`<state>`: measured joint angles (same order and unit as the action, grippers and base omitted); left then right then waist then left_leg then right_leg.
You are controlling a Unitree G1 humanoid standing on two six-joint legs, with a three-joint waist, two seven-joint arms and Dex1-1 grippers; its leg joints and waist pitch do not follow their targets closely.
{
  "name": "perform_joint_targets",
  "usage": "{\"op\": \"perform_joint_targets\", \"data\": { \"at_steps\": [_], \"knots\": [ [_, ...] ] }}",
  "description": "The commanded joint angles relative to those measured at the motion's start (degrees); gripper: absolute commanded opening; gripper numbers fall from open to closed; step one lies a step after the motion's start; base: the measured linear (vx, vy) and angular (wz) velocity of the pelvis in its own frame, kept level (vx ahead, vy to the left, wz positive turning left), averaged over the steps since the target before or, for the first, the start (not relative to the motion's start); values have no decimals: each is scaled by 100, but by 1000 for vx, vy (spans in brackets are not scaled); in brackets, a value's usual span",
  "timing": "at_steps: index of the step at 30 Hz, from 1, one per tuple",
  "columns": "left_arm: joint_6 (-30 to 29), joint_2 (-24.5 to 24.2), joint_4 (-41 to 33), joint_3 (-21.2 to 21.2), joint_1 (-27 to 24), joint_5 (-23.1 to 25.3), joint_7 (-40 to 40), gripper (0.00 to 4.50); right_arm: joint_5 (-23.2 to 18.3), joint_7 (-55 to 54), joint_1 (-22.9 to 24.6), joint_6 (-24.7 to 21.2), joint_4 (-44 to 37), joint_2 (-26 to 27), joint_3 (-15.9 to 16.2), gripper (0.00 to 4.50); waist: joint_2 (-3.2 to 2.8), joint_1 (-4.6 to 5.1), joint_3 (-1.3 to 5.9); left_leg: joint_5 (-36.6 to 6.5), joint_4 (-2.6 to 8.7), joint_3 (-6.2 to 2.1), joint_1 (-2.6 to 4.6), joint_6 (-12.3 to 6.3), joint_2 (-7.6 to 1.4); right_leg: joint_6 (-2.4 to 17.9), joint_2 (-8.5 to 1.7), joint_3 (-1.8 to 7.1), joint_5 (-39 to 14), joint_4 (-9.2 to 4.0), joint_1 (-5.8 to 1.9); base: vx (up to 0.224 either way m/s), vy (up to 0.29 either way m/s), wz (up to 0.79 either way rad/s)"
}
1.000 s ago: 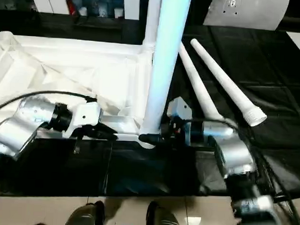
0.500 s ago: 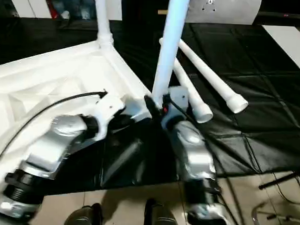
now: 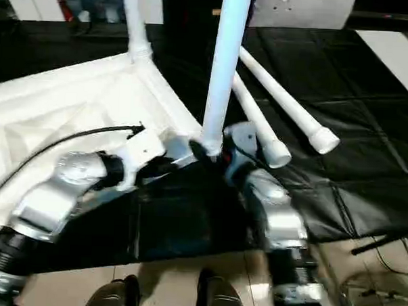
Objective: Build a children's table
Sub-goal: Rotate leg to tighten
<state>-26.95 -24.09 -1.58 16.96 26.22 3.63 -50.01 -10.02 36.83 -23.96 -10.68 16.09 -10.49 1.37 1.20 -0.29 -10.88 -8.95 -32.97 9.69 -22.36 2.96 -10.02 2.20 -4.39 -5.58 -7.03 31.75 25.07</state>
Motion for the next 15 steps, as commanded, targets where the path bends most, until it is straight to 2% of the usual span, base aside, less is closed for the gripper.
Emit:
{"op": "perform_joint_targets", "data": {
  "at_steps": [1, 2, 3, 5, 7, 9, 13, 15],
  "knots": [
    [365, -193, 83, 141, -16, -57, -452, 0, -163, 590, 27, 47, -183, -263, 11, 444, -42, -21, 462, -1523, 389, -77, 136, -492, -271, 941, -427, 346, -2127, -352, -332, 0, 0, 0],
    [737, -413, 232, 196, 4, -90, -785, 0, -236, 1027, -14, 91, -211, -560, 16, 444, -41, -52, 463, -1544, 375, -63, 169, -523, -261, 981, -414, 356, -2135, -356, -311, 0, 0, 0],
    [880, -529, 328, 231, 26, -112, -968, 0, -275, 1258, -52, 117, -210, -726, 31, 444, -31, -66, 484, -1380, 372, -56, 149, -543, -271, 1036, -418, 376, -1938, -297, -350, 53, -31, 8],
    [1137, -688, 473, 293, 74, -172, -1293, 0, -314, 1632, -120, 144, -182, -969, 106, 444, -41, -93, 500, -1133, 364, -49, 135, -645, -278, 1153, -405, 377, -1592, -245, -364, 52, -30, 6],
    [1259, -757, 554, 309, 113, -242, -1498, 0, -340, 1949, -159, 141, -164, -1134, 189, 444, -22, -123, 524, -957, 344, -47, 117, -713, -257, 1221, -410, 373, -1478, -215, -397, 0, 0, 0],
    [1712, -897, 887, 397, 302, -375, -2026, 0, -374, 2882, -275, 168, -81, -1552, 486, 444, -13, -157, 532, -836, 330, -36, 123, -791, -260, 1320, -393, 381, -1294, -176, -399, 0, 0, 0],
    [2017, -954, 1170, 503, 451, -360, -2272, 0, -340, 3291, -380, 251, 26, -1702, 672, 444, -8, -167, 516, -903, 326, -46, 107, -801, -272, 1358, -407, 368, -1430, -181, -407, 0, 0, 0],
    [2210, -974, 1338, 572, 560, -328, -2437, 0, -289, 3461, -479, 344, 139, -1733, 762, 444, -4, -174, 496, -1096, 336, -53, 115, -691, -277, 1259, -413, 360, -1855, -225, -398, 0, 0, 0]
  ]
}}
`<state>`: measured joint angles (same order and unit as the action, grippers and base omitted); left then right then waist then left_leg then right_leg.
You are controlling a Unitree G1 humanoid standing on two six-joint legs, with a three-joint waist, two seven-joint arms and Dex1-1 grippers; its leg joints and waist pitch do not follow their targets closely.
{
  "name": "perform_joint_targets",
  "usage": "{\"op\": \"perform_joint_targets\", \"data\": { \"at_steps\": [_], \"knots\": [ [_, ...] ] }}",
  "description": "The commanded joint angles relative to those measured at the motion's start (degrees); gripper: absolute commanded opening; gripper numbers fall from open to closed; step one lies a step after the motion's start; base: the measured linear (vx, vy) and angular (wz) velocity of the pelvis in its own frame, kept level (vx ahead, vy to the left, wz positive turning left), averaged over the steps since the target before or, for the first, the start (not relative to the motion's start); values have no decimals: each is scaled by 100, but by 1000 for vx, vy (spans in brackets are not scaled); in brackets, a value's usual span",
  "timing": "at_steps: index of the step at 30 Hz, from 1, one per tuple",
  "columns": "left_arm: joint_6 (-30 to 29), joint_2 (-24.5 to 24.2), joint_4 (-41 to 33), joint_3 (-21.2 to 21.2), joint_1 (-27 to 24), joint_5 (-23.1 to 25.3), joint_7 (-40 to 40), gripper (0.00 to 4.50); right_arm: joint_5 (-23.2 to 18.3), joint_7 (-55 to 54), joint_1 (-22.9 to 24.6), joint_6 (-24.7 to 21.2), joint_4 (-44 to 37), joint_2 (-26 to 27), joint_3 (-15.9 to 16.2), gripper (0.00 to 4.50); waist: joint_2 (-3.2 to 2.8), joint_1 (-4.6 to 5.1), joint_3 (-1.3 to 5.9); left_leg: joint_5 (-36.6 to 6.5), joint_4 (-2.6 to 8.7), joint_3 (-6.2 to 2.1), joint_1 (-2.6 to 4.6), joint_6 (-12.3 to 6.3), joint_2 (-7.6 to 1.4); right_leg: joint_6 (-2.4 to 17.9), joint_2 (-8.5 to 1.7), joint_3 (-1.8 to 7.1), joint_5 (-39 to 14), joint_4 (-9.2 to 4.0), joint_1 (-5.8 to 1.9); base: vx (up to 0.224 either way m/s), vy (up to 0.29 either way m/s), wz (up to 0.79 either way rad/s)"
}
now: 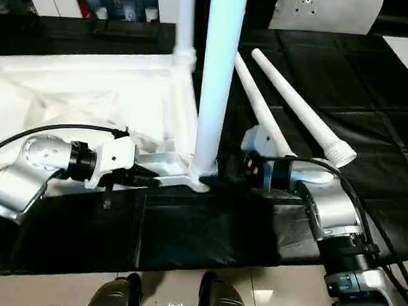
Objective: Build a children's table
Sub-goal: Rotate leg to tighten
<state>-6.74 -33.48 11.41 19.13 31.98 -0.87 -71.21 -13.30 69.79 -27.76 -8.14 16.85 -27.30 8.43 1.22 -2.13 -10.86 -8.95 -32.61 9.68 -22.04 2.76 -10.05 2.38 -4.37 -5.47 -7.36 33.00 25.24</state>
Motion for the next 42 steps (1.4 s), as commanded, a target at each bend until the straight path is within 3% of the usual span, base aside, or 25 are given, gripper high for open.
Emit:
{"op": "perform_joint_targets", "data": {
  "at_steps": [1, 5, 6, 7, 12, 22, 28, 30, 31, 32, 33, 34, 35, 36, 39, 42],
  "knots": [
    [263, -29, 116, 379, 45, 134, -383, 0, 55, 206, -171, 125, 159, -32, 79, 444, 14, 16, 494, -1133, 302, -56, 83, -637, -277, 1216, -420, 347, -1910, -355, -416, 0, 0, 0],
    [481, -7, 344, 426, 191, 145, -551, 0, 24, 424, -319, 137, 346, -11, 173, 444, -4, 5, 482, -1261, 308, -56, 131, -489, -297, 1142, -429, 359, -2225, -389, -377, 0, 0, 0],
    [517, 2, 383, 428, 213, 147, -575, 0, 13, 467, -340, 126, 372, 2, 182, 419, -7, 5, 484, -1245, 315, -66, 121, -479, -305, 1174, -429, 354, -2174, -373, -390, 0, 0, 0],
    [535, 10, 402, 432, 231, 148, -593, 0, 5, 487, -359, 127, 392, 27, 185, 419, 28, 12, 472, -1238, 319, -59, 113, -490, -303, 1176, -423, 355, -2160, -378, -384, 0, 0, 0],
    [694, 30, 562, 451, 304, 143, -676, 0, -37, 622, -400, 131, 464, 65, 259, 373, 24, -4, 491, -1099, 308, -60, 92, -541, -298, 1197, -438, 358, -1999, -348, -401, 0, 0, 0],
    [833, 41, 722, 442, 349, 144, -733, 0, 13, 693, -434, 193, 592, 137, 283, 282, 27, -8, 468, -1189, 318, -66, 88, -482, -297, 1101, -445, 352, -2304, -377, -392, 0, 0, 0],
    [734, 57, 699, 373, 315, 49, -699, 0, -23, 599, -316, -55, 446, 160, 340, 270, 19, -8, 476, -1173, 320, -65, 91, -482, -303, 1154, -439, 355, -2187, -361, -396, 0, 0, 0],
    [235, 160, 383, 207, 154, -66, -345, 0, 33, 45, -108, -277, 246, 388, 311, 270, -29, -24, 480, -1172, 325, -71, 93, -450, -311, 1193, -438, 357, -2088, -353, -401, 0, 0, 0],
    [33, 213, 256, 141, 90, -88, -162, 0, 58, -267, -46, -364, 195, 525, 263, 269, -22, -8, 486, -1148, 332, -71, 86, -418, -331, 1224, -450, 368, -2005, -328, -406, 0, 0, 0],
    [-69, 255, 189, 110, 62, -89, -54, 0, 61, -407, -22, -388, 164, 598, 237, 269, -20, -2, 462, -1234, 342, -78, 88, -385, -322, 1215, -454, 358, -2148, -365, -393, 0, 0, 0],
    [-539, 467, -98, -30, -47, -97, 446, 0, 79, -1037, 60, -522, 46, 933, 119, 269, -48, 19, 464, -1368, 344, -81, 100, -287, -315, 1163, -455, 357, -2354, -377, -388, 0, 0, 0],
    [-894, 652, -297, -133, -110, -106, 823, 0, 91, -1482, 98, -637, -24, 1179, 38, 269, -30, 36, 451, -1367, 361, -94, 88, -220, -326, 1161, -451, 353, -2383, -367, -399, 0, 0, 0],
    [-930, 671, -316, -143, -116, -107, 860, 0, 92, -1524, 102, -648, -31, 1203, 31, 269, -23, 64, 412, -1591, 368, -118, 82, -126, -293, 985, -456, 318, -2920, -436, -391, 0, 0, 0],
    [-1300, 908, -553, -199, -173, -39, 1280, 0, 99, -2051, 126, -768, -96, 1533, -61, 269, -13, 82, 424, -1645, 357, -122, 108, -75, -266, 806, -473, 316, -3254, -479, -387, 0, 0, 0],
    [-1882, 1416, -820, -290, -193, 106, 1991, 0, 234, -3002, 103, -817, -78, 2115, -185, 269, -9, 172, 395, -1825, 363, -146, 103, -58, -254, 619, -464, 292, -3561, -560, -343, 0, 0, 0],
    [-2425, 2087, -967, -466, -98, 323, 2894, 0, 338, -3927, 84, -952, -101, 2726, -313, 269, -28, 203, 402, -1816, 349, -136, 122, -99, -243, 593, -455, 284, -3492, -591, -307, 0, 0, 0]
  ]
}}
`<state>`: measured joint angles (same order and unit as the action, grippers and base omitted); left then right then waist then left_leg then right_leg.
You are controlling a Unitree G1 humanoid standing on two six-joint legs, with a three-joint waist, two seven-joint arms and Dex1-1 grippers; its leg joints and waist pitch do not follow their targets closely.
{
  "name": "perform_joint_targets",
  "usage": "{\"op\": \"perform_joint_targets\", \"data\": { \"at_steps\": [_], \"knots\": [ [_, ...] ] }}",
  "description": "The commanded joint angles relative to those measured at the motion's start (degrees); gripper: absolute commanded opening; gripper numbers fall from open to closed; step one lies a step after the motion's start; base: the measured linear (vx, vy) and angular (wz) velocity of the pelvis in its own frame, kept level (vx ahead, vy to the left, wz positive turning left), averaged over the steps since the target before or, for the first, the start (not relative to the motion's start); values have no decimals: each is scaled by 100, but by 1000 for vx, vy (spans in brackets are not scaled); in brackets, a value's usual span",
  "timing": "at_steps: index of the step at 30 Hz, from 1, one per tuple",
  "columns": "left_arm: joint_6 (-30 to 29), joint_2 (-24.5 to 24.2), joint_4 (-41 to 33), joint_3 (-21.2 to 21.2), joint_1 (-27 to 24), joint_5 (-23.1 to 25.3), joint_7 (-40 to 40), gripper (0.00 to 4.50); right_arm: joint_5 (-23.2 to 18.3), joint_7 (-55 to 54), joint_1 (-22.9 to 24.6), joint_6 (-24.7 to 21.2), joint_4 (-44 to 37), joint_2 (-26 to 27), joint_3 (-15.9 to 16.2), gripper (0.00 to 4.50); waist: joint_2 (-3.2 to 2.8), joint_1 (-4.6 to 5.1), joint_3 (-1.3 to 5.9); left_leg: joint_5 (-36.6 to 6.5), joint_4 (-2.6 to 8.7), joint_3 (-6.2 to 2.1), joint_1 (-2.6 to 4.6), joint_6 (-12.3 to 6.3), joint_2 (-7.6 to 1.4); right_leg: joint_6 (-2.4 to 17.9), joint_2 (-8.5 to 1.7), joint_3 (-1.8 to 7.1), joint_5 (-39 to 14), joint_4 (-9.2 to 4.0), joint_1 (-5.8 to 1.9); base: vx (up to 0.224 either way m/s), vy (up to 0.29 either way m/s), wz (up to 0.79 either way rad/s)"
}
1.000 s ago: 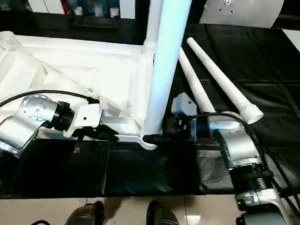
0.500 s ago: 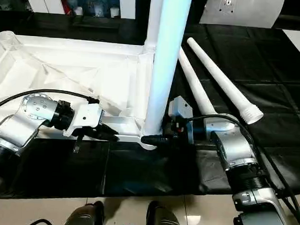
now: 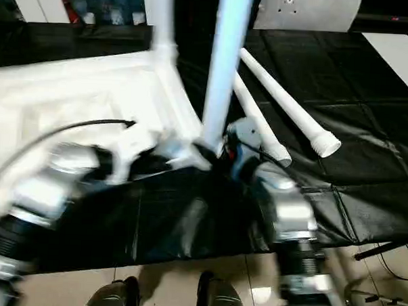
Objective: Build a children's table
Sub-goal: Rotate leg to tighten
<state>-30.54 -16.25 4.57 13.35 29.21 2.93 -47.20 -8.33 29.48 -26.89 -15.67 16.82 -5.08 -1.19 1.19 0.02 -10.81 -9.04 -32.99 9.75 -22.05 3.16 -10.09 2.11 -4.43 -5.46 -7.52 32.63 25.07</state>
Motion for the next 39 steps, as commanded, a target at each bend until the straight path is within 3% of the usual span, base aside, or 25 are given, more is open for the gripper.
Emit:
{"op": "perform_joint_targets", "data": {
  "at_steps": [1, 2, 4, 7, 12, 17, 19, 24, 27, 28, 30, 34, 35, 39],
  "knots": [
    [-133, 500, -320, 96, 207, 24, 717, 0, -65, -145, -16, -178, -76, 619, 624, 269, -23, -10, 395, -1829, 391, -144, 126, -149, -244, 598, -442, 280, -3460, -557, -285, 0, 0, 0],
    [-183, 604, -350, 100, 227, 69, 853, 0, -15, -302, -22, -186, -47, 698, 604, 269, 4, -2, 404, -1813, 392, -132, 122, -187, -243, 563, -431, 287, -3397, -551, -282, 0, 0, 0],
    [-235, 769, -446, 209, 249, 132, 971, 0, 108, -658, -21, -122, 46, 825, 555, 269, -6, -13, 405, -1783, 399, -126, 113, -220, -232, 522, -429, 287, -3317, -557, -273, 0, 0, 0],
    [-226, 712, -545, 396, 224, 192, 879, 0, 132, -668, 5, 85, 96, 779, 510, 338, -14, -19, 426, -1744, 410, -135, 82, -275, -241, 509, -424, 294, -3016, -513, -301, 0, 0, 0],
    [-141, 337, -572, 494, 104, 326, 591, 0, 263, -489, 93, 284, 42, 472, 458, 386, -22, -27, 492, -1206, 381, -87, 41, -471, -239, 905, -406, 335, -1875, -383, -364, 0, 0, 0],
    [217, -328, -573, 557, -103, 234, -80, 0, 84, 548, 260, 550, -200, -268, 430, 433, -10, -55, 505, -978, 346, -67, 24, -654, -224, 1047, -398, 346, -1575, -335, -424, 0, 0, 0],
    [407, -522, -546, 531, -162, 150, -335, 0, -37, 965, 297, 577, -269, -542, 377, 442, -26, -57, 493, -1007, 348, -61, 31, -706, -234, 1093, -398, 344, -1643, -341, -403, 0, 0, 0],
    [1027, -1027, -240, 576, -196, -37, -1063, 0, -179, 1920, 168, 677, -138, -1212, 363, 442, -14, -58, 523, -1095, 343, -67, 63, -647, -260, 1175, -383, 336, -1783, -336, -404, 0, 0, 0],
    [1418, -1267, -74, 572, -195, -272, -1601, 0, -378, 2678, 152, 656, -224, -1548, 528, 442, -24, -85, 515, -1212, 341, -70, 82, -640, -263, 1146, -405, 340, -1993, -356, -399, 0, 0, 0],
    [1521, -1310, 6, 561, -175, -346, -1755, 0, -430, 2913, 143, 657, -234, -1632, 582, 442, 6, -79, 523, -1205, 337, -64, 77, -643, -262, 1144, -400, 341, -1990, -351, -403, 0, 0, 0],
    [1849, -1489, 233, 633, -91, -428, -2175, 0, -375, 3450, 119, 972, -168, -1850, 807, 442, 1, -108, 527, -1166, 336, -67, 81, -651, -270, 1160, -402, 342, -1960, -335, -398, 0, 0, 0],
    [2210, -1677, 483, 749, 72, -381, -2549, 0, -382, 3973, 69, 1023, -74, -1973, 1034, 442, 4, -158, 538, -1098, 334, -64, 90, -660, -275, 1161, -414, 354, -1981, -324, -399, 0, 0, 0],
    [2286, -1710, 534, 780, 107, -358, -2613, 0, -384, 4038, 47, 1010, -41, -1978, 1055, 408, 15, -176, 539, -1082, 333, -61, 99, -650, -279, 1161, -415, 355, -2010, -325, -391, 0, 0, 0],
    [2457, -1770, 659, 837, 189, -354, -2800, 0, -438, 4188, -51, 962, 84, -1971, 1102, 403, 11, -190, 545, -1064, 333, -64, 97, -588, -293, 1222, -417, 353, -1947, -299, -395, 0, 0, 0]
  ]
}}
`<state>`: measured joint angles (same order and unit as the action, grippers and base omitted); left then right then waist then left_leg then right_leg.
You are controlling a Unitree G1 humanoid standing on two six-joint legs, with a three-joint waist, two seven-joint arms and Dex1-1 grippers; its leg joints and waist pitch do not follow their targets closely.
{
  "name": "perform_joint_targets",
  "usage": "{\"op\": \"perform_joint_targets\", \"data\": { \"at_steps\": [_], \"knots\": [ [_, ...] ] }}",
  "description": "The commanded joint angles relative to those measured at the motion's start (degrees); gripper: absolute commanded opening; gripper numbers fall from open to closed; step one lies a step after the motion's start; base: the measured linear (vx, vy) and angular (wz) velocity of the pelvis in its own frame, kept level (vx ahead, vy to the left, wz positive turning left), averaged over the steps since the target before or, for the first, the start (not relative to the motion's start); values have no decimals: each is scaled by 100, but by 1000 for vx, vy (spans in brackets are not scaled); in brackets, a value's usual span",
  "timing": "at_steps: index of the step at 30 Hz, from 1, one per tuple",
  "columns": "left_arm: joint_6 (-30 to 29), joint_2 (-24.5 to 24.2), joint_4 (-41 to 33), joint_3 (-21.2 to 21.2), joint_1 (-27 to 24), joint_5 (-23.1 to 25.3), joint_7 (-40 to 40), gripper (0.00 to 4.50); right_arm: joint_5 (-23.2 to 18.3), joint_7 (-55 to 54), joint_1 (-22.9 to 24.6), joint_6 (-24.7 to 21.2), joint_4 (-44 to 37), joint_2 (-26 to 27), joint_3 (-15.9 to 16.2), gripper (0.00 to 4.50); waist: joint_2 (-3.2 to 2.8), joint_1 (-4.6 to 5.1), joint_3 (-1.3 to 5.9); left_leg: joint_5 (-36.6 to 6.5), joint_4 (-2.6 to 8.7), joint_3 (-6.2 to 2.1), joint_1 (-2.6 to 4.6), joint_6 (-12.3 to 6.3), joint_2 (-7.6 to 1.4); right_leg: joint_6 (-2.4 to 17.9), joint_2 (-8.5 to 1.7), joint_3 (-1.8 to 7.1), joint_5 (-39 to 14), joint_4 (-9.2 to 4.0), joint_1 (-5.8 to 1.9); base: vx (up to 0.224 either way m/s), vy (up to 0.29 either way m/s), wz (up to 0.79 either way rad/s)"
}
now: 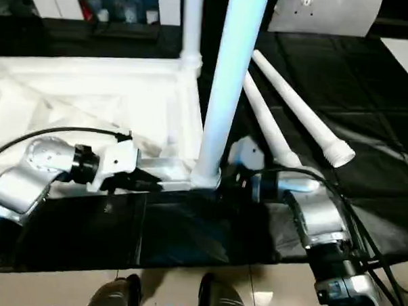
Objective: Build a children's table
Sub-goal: Rotate leg to tighten
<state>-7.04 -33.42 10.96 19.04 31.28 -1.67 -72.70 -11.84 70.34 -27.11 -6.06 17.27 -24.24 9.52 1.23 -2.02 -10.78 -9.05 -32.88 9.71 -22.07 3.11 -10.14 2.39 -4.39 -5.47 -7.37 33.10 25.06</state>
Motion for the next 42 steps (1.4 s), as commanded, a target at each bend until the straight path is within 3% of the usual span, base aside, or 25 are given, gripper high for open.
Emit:
{"op": "perform_joint_targets", "data": {
  "at_steps": [1, 12, 26, 27, 29, 31, 32, 33, 34, 35, 37, 38, 40, 41, 42],
  "knots": [
    [171, -65, 74, 290, 18, 111, -310, 0, -106, 153, -74, 0, 90, -49, 39, 373, 23, 16, 536, -1068, 322, -56, 102, -576, -289, 1187, -420, 356, -1969, -347, -389, 0, 0, 0],
    [456, -66, 361, 333, 156, 111, -504, 0, -194, 519, -157, -86, 174, -56, 140, 276, 33, -17, 558, -937, 309, -53, 90, -596, -287, 1197, -424, 355, -1885, -321, -405, 0, 0, 0],
    [507, -68, 504, 257, 145, 107, -491, 0, -235, 569, -15, -244, 97, 6, 237, 259, 45, -17, 538, -978, 313, -53, 89, -575, -279, 1133, -423, 352, -2037, -342, -402, 0, 0, 0],
    [190, 27, 367, 101, 88, 31, -195, 0, -310, 303, 133, -524, -71, 122, 187, 259, 12, -26, 527, -983, 316, -56, 92, -559, -284, 1137, -422, 354, -2025, -334, -394, 0, 0, 0],
    [81, 61, 318, 45, 71, 13, -80, 0, -330, 184, 180, -631, -131, 170, 169, 258, 30, -27, 531, -994, 322, -61, 89, -539, -294, 1143, -427, 353, -2014, -340, -401, 0, 0, 0],
    [-409, 223, 163, -137, 53, 41, 473, 0, -306, -409, 278, -789, -230, 441, 59, 258, 13, -13, 513, -1046, 336, -69, 100, -461, -300, 1146, -427, 350, -2128, -354, -381, 0, 0, 0],
    [-526, 263, 129, -178, 51, 51, 607, 0, -297, -552, 298, -811, -247, 508, 32, 258, 21, -5, 493, -1219, 335, -74, 100, -403, -273, 1064, -435, 333, -2455, -405, -382, 0, 0, 0],
    [-891, 416, -99, -302, 2, 38, 957, 0, -196, -1056, 354, -856, -305, 761, -12, 258, -11, -10, 471, -1369, 342, -92, 109, -324, -263, 946, -447, 323, -2779, -439, -376, 0, 0, 0],
    [-891, 416, -99, -302, 2, 38, 957, 0, -196, -1056, 354, -856, -305, 761, -12, 258, -1, 9, 467, -1419, 355, -89, 113, -260, -283, 907, -447, 333, -2843, -440, -368, 0, 0, 0],
    [-1260, 631, -369, -428, -60, 39, 1354, 0, -123, -1644, 383, -967, -339, 1089, -87, 258, 15, 27, 447, -1563, 358, -110, 117, -223, -259, 802, -448, 308, -3128, -490, -361, 0, 0, 0],
    [-1982, 1177, -831, -630, -132, 124, 2212, 0, -34, -2785, 372, -1182, -322, 1795, -267, 258, -1, 87, 423, -1680, 389, -147, 83, -58, -292, 733, -460, 296, -3279, -479, -367, 0, 0, 0],
    [-1982, 1177, -831, -630, -132, 124, 2212, 0, -34, -2785, 372, -1182, -322, 1795, -267, 258, -5, 122, 423, -1826, 367, -166, 110, -7, -270, 667, -472, 273, -3499, -529, -336, 0, 0, 0],
    [-2316, 1604, -962, -694, -108, 254, 2753, 0, -6, -3387, 302, -1274, -239, 2234, -365, 253, -1, 187, 400, -2039, 360, -176, 123, -15, -241, 535, -459, 251, -3721, -579, -310, 0, 0, 0],
    [-2447, 1938, -906, -724, -21, 390, 3171, 0, 5, -3871, 177, -1319, -89, 2563, -474, 252, 29, 214, 408, -2067, 351, -164, 138, -48, -235, 495, -454, 255, -3742, -605, -291, 0, 0, 0],
    [-2489, 2050, -885, -734, 10, 436, 3312, 0, 8, -4036, 134, -1335, -37, 2673, -511, 252, 8, 223, 406, -2066, 331, -156, 163, -67, -221, 480, -456, 246, -3768, -626, -264, 0, 0, 0]
  ]
}}
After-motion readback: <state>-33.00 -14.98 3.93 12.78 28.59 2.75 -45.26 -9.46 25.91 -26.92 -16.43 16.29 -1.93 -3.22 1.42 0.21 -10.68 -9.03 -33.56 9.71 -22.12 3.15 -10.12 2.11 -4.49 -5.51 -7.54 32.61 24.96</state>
